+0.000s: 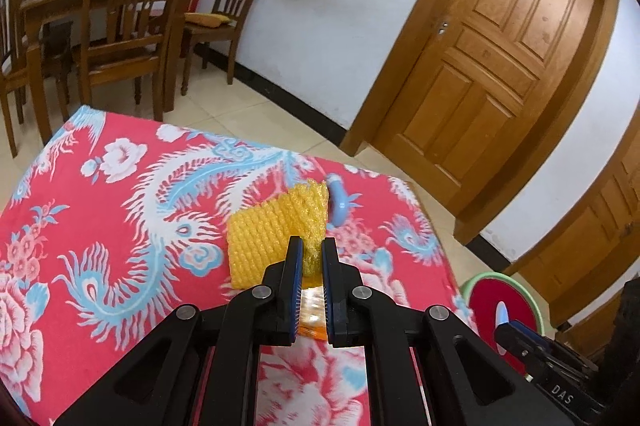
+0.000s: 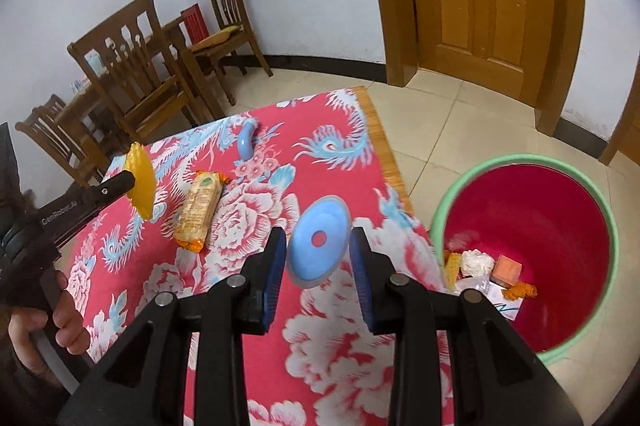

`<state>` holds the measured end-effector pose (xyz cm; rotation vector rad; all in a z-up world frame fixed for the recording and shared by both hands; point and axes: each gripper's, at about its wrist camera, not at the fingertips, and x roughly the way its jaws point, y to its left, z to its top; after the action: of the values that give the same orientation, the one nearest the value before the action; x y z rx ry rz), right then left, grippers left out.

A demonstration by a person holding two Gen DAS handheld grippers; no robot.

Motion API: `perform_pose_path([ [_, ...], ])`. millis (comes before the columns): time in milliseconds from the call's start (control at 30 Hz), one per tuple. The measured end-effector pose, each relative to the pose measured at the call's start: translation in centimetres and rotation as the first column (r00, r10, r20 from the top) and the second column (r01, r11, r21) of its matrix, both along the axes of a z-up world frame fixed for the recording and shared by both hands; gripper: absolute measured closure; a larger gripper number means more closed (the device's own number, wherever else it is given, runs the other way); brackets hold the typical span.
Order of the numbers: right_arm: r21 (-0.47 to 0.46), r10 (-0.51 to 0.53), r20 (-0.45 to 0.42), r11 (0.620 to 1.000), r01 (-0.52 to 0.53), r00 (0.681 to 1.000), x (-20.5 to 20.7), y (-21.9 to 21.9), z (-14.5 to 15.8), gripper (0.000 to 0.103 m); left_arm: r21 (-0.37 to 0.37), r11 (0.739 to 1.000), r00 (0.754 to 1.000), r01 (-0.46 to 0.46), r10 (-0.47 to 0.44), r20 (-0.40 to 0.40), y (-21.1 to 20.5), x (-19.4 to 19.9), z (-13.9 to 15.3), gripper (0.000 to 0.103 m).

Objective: Collect trash
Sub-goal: 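Grasp the blue plastic disc with the right tool while the left tool holds the foam net, then carry the foam net and blue disc over the red bin and open both tools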

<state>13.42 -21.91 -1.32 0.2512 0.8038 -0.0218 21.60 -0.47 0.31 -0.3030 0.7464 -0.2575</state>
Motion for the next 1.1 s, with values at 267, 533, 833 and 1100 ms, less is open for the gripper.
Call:
perform_pose_path([
  [267,0.023,-0.052,0.029,0.998,0.051,0.998,-2.6,-3.3,0.7,0.068,0.005,0.997,0.997,0.071,-0.071,0.024,-3.2,-1.6,1.8,0.094],
  [533,0.043,-0.108,0.038,0.993,0.106,0.993,-4.4,-6.7,0.7,0.068,0.019,0.988,0.987,0.153,-0.154,0.041,-7.5,-3.1,3.0,0.094],
  [833,0.062,-0.177,0.028,0.983,0.175,0.984,-6.4,-10.5,-0.1,0.068,0.006,0.966,0.966,0.258,-0.258,0.023,-12.6,-4.1,2.8,0.094],
  [1100,0.074,-0.23,-0.004,0.97,0.23,0.973,-7.5,-13.6,-1.7,0.068,0.0,0.941,0.941,0.339,-0.339,0.0,-16.4,-5.0,2.1,0.094],
])
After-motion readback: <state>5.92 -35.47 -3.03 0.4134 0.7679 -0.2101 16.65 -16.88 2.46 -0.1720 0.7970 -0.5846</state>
